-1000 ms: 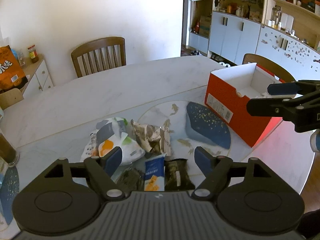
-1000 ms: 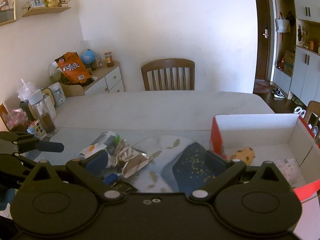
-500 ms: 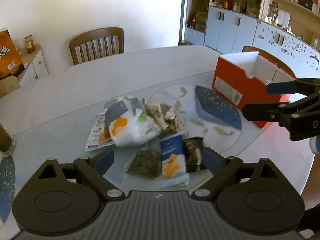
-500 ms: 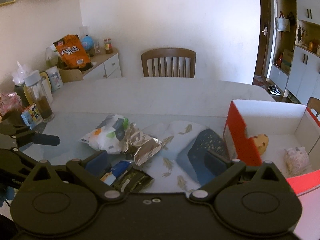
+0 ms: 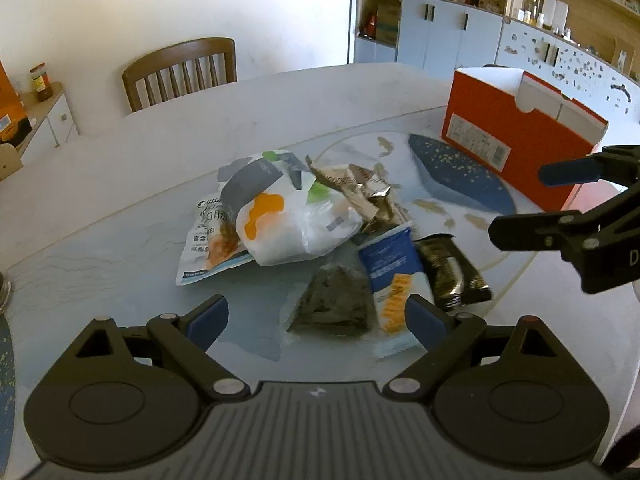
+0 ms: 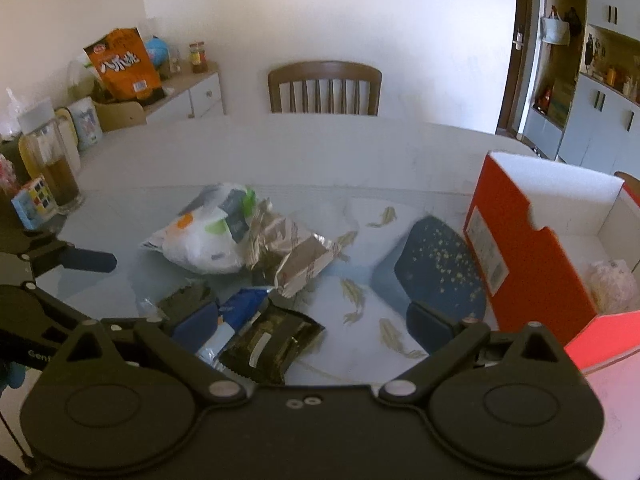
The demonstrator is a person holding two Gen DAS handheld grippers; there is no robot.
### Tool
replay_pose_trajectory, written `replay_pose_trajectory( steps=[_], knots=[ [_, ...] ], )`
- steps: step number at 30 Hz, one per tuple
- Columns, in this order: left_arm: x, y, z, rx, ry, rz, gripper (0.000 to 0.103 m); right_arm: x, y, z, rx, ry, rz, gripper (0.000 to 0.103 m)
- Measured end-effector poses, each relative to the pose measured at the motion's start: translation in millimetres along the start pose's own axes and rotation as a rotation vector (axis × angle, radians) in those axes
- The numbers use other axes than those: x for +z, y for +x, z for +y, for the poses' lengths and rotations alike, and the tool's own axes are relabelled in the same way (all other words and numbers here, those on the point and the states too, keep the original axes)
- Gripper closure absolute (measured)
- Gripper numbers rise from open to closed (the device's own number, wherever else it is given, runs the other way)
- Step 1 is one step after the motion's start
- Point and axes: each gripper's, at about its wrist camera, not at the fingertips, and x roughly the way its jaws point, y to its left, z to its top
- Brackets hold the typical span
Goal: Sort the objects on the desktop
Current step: 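Withdraw both grippers from the box back over the snack pile, then grasp the black-silver snack bar with the right gripper while the left grasps the dark seaweed packet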
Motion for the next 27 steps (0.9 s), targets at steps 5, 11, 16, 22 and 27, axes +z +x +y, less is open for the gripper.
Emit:
replay_pose_trajectory(
  steps=[5, 11, 16, 22, 27],
  knots=[
    [-2.6, 13.8, 4.9, -0.012, 0.018, 0.009, 0.008, -3.9, 14.8, 6.1, -0.018, 0.002, 0.025, 0.003],
    [-4.7, 24.9, 8.0, -0.024, 0.032, 0.011, 0.008, -8.8, 32.2, 11.6, -0.040, 0.003, 0.057, 0.004],
    [-5.9, 32.5, 6.7, -0.007, 0.046, 0.012, 0.008, -12.0, 42.9, 11.2, -0.051, 0.016, 0.088, 0.006],
    [-5.5, 41.3, 9.2, -0.006, 0.047, 0.011, 0.008, -14.6, 52.3, 7.3, -0.053, 0.032, 0.121, 0.009],
    [-10.4, 44.7, 12.7, 0.011, 0.046, 0.021, 0.008, -16.6, 53.2, -2.3, -0.092, 0.027, 0.127, 0.010]
  ],
)
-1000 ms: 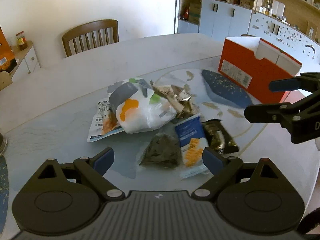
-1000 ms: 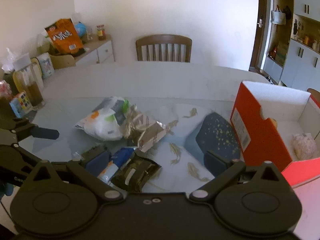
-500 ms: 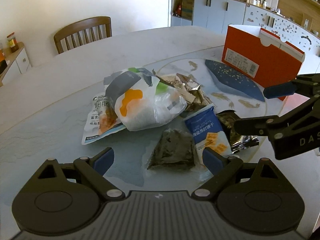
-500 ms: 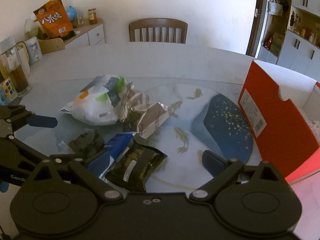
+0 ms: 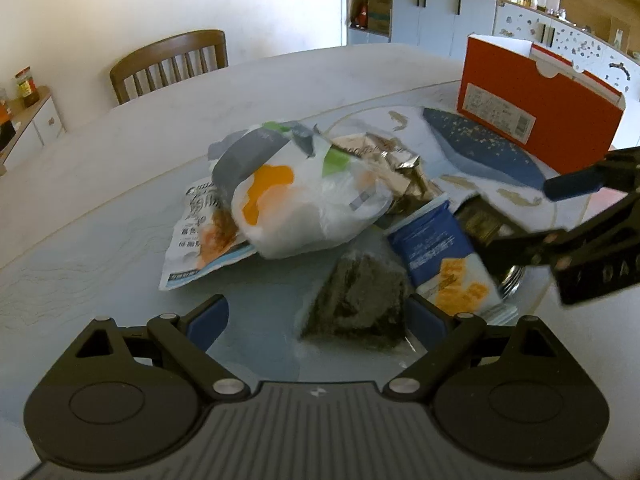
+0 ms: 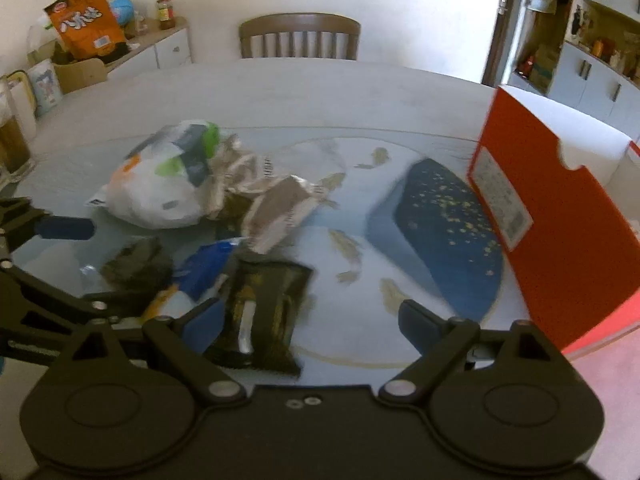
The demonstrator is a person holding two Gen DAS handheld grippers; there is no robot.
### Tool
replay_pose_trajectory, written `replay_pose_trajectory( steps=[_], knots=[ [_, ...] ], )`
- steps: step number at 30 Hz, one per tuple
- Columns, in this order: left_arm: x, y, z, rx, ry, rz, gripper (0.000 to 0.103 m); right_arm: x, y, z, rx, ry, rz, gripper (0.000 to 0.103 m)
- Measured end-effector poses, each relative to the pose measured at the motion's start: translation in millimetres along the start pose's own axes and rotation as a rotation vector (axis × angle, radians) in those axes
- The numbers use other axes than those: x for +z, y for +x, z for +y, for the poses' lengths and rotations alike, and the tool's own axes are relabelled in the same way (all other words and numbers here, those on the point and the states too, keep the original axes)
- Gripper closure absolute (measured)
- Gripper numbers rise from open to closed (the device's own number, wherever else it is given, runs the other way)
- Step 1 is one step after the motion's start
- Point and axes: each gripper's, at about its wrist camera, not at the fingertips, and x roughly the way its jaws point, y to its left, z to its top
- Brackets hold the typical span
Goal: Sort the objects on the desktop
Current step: 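Grasp the black-silver snack bar with the right gripper while the left grasps the dark seaweed packet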
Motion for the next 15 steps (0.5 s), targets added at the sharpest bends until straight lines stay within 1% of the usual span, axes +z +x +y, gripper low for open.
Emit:
replay_pose_trajectory(
  steps=[1, 3, 4, 7, 9, 11, 12, 15],
  knots=[
    [-1.0, -0.4, 1.4, 0.004, -0.002, 0.002, 0.008, -0.4, 0.8, -3.3, -0.010, 0.005, 0.006, 0.010],
    [-1.9, -2.0, 3.4, 0.002, -0.005, -0.001, 0.008, -0.9, 0.9, -9.0, -0.019, 0.017, 0.013, 0.015],
    [-1.9, -2.9, 3.0, -0.005, 0.002, -0.007, 0.008, -0.7, 0.9, -10.5, -0.015, 0.019, 0.014, 0.015],
    [-1.1, -6.0, -4.6, -0.023, 0.057, -0.040, 0.008, 1.7, 0.3, -9.2, 0.016, -0.004, -0.002, 0.015],
    [0.2, -4.5, -10.1, -0.025, 0.085, -0.044, 0.008, 4.6, 1.1, -5.6, 0.050, -0.037, -0.014, 0.016],
    [1.2, -1.2, -11.2, -0.034, 0.085, -0.039, 0.008, 6.7, 3.7, -1.9, 0.061, -0.074, -0.016, 0.018],
    [1.5, 0.2, -11.3, -0.037, 0.084, -0.036, 0.008, 7.9, 5.9, -0.8, 0.064, -0.090, -0.015, 0.021],
    [0.9, 3.1, -10.2, -0.044, 0.077, -0.031, 0.008, 10.8, 14.4, -1.5, 0.084, -0.104, 0.001, 0.025]
  ],
)
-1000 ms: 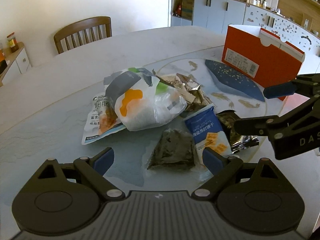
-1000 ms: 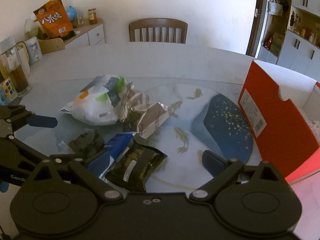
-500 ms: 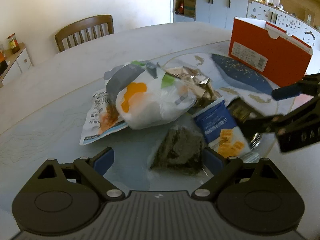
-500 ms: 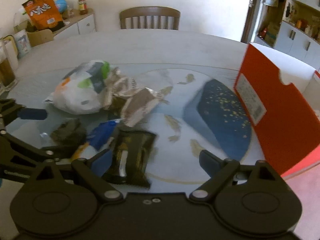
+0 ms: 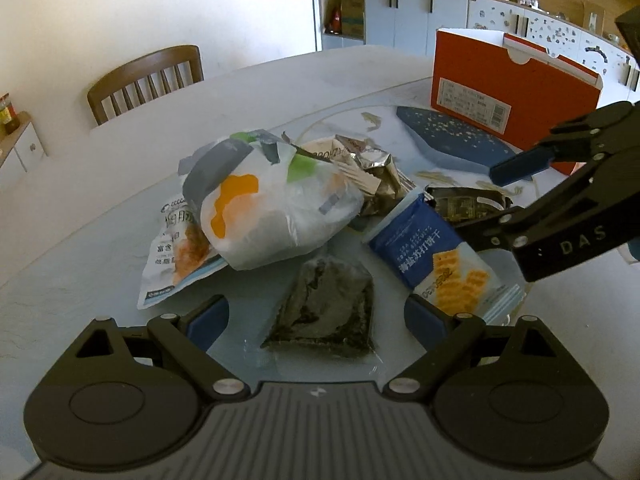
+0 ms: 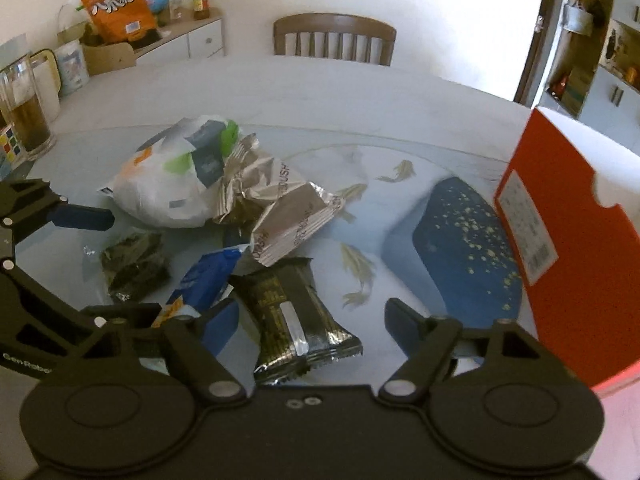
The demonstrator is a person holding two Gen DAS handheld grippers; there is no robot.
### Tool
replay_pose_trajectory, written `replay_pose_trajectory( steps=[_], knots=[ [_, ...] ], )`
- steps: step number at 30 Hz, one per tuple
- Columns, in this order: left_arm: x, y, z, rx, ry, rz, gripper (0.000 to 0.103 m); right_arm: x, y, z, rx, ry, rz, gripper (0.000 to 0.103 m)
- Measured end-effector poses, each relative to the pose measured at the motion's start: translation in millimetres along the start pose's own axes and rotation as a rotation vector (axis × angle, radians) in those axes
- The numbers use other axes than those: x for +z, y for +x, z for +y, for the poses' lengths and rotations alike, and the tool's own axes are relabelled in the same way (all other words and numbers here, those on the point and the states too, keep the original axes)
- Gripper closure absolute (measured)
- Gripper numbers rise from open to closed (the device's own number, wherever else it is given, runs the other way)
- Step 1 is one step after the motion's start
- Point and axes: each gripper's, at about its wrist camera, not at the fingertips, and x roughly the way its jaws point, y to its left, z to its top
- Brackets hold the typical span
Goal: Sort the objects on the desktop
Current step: 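Grasp the black-silver snack bar with the right gripper while the left grasps the dark seaweed packet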
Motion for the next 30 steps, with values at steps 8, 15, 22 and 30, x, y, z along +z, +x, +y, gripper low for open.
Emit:
replay_pose_trajectory(
  steps=[8, 15, 22, 30],
  knots=[
    [0.9, 2.0, 1.4, -0.009, -0.026, 0.001, 0.013, -1.6, 11.8, -3.3, 0.038, 0.014, 0.020, 0.026],
    [-0.3, -1.0, 1.3, -0.018, -0.040, 0.004, 0.022, 0.1, 16.4, -4.8, 0.067, -0.016, 0.037, 0.014],
    [0.8, -2.7, 0.7, -0.017, -0.045, 0.011, 0.026, 6.6, 13.6, -1.2, 0.077, -0.043, 0.058, 0.046],
    [3.5, -6.2, -0.5, -0.005, -0.049, 0.009, 0.054, 10.5, 11.4, 0.3, 0.067, -0.045, 0.083, 0.065]
  ],
)
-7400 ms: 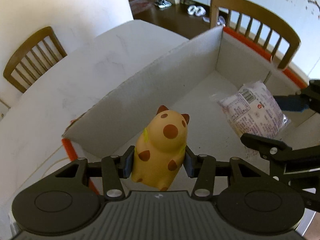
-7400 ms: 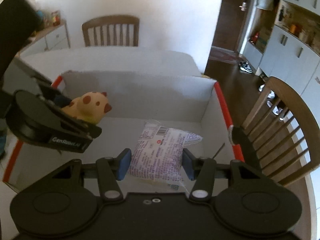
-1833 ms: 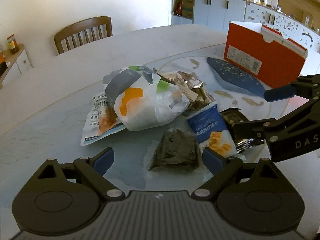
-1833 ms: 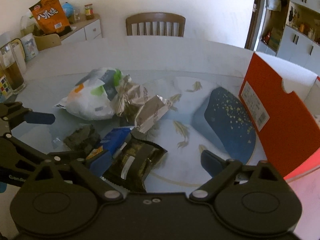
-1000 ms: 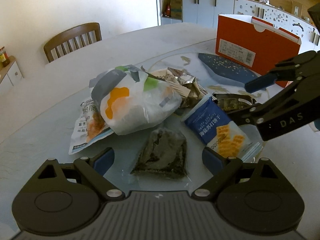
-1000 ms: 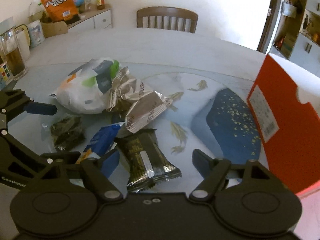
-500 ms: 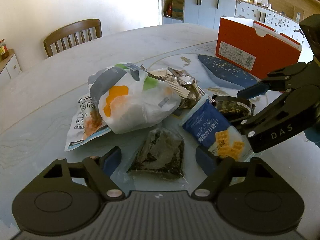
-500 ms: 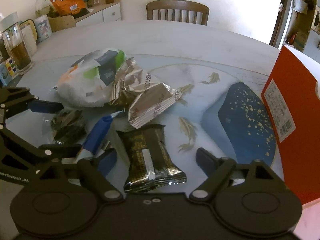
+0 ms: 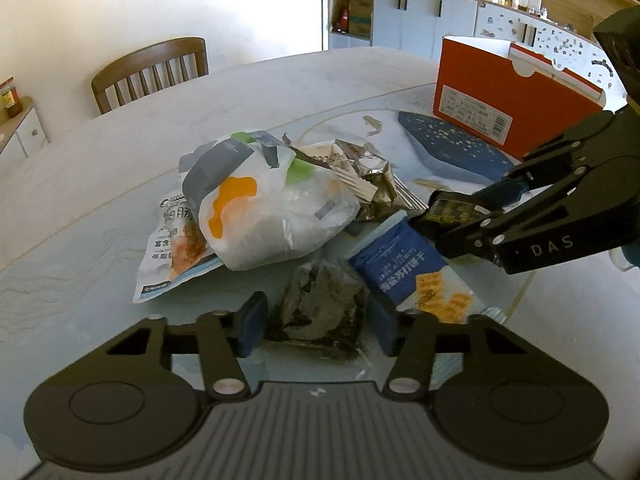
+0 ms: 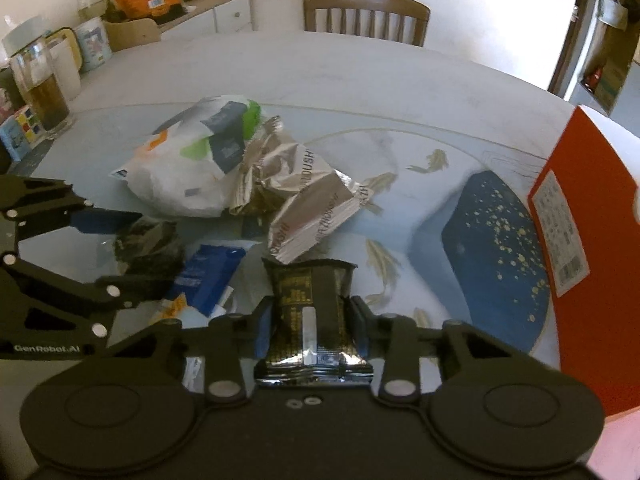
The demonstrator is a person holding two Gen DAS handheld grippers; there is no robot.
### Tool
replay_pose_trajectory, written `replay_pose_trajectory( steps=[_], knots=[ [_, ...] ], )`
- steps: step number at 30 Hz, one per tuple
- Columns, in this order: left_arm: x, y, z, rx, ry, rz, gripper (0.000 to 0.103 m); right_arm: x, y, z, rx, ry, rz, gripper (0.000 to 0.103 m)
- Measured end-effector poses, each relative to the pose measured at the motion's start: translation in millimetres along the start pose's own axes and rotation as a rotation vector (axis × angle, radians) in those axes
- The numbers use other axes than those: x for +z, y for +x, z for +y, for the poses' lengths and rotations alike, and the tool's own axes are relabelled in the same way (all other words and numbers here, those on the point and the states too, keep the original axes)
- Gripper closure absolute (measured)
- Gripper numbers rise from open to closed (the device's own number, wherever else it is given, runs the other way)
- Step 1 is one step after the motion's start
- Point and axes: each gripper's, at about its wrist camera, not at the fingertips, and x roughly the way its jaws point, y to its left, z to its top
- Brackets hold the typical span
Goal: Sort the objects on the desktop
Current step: 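Grasp the black-silver snack bar with the right gripper while the left grasps the dark seaweed packet, then carry the snack bar and seaweed packet with both grippers into the shoebox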
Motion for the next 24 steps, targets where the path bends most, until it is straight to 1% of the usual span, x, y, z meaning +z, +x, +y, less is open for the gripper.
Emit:
replay_pose_trajectory(
  steps=[4, 8, 16, 24],
  knots=[
    [0.8, -3.2, -0.6, 0.000, -0.004, -0.002, 0.063, -0.7, -2.3, -0.2, -0.010, -0.001, 0.009, 0.066],
    [1.6, -7.7, -0.5, 0.002, -0.019, -0.002, 0.070, -4.1, -10.3, -3.4, -0.014, 0.025, -0.004, 0.066],
    [11.1, -38.4, -4.7, -0.005, -0.074, -0.028, 0.070, -5.6, -41.0, -11.8, -0.011, 0.084, -0.058, 0.067],
    [29.4, -71.9, -26.0, -0.018, -0.065, -0.070, 0.070, -4.9, -83.0, -18.9, -0.006, 0.128, -0.129, 0.067]
  ],
)
